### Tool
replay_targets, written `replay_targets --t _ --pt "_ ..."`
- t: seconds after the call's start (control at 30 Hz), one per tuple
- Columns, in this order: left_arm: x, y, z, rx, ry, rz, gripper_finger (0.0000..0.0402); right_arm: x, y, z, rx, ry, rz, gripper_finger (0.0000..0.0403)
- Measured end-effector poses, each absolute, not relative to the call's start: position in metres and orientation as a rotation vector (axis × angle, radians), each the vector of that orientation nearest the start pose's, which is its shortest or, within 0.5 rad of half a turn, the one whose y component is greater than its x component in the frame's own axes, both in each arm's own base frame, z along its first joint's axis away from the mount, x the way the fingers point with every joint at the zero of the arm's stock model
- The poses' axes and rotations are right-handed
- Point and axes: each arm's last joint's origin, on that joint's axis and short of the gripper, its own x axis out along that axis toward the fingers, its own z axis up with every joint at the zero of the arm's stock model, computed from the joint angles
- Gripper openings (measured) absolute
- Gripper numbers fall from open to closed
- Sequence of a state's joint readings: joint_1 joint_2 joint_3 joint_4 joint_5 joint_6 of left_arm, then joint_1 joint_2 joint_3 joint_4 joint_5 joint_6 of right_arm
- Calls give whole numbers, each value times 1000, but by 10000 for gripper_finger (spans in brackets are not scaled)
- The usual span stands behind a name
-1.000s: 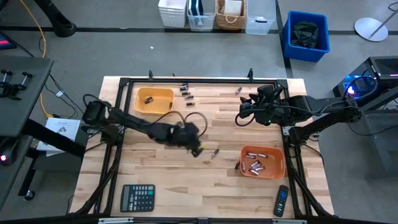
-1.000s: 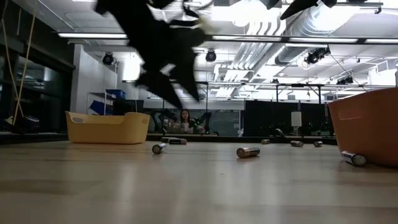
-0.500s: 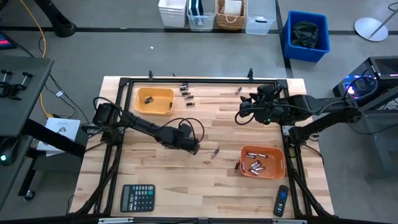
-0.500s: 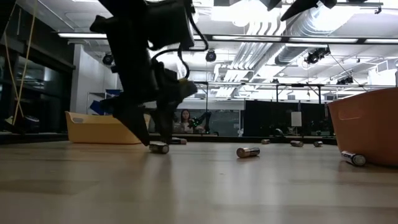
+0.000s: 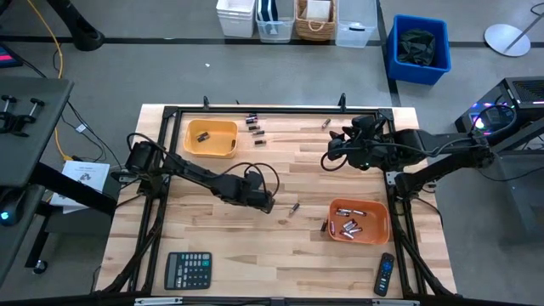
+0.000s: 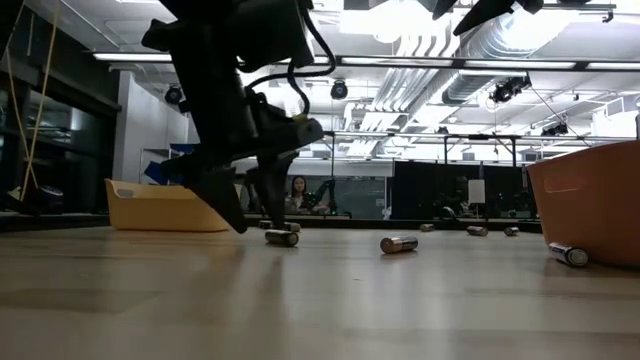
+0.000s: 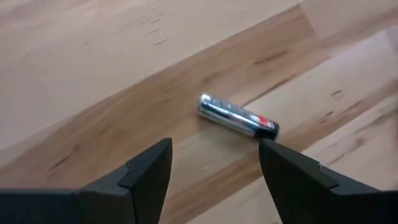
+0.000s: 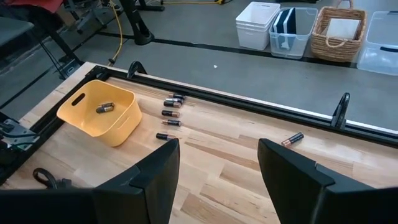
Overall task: Sort batteries
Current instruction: Put the silver battery into the orange bin
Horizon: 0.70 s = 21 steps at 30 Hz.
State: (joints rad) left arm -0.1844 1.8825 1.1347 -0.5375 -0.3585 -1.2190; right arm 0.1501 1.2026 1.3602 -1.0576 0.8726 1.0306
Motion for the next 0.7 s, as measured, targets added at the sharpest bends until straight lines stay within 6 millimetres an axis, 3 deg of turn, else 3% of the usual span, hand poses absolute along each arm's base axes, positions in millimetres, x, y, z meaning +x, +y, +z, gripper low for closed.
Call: replay_targets --t 0.3,0.57,0.7 --pt "372 -34 149 -893 692 789 231 212 10 380 505 357 -986 213" --pt "378 -26 116 -1020 740 861 231 212 10 379 515 366 -977 213" --pt "376 -28 118 -971 774 829 231 212 10 379 507 372 -975 213"
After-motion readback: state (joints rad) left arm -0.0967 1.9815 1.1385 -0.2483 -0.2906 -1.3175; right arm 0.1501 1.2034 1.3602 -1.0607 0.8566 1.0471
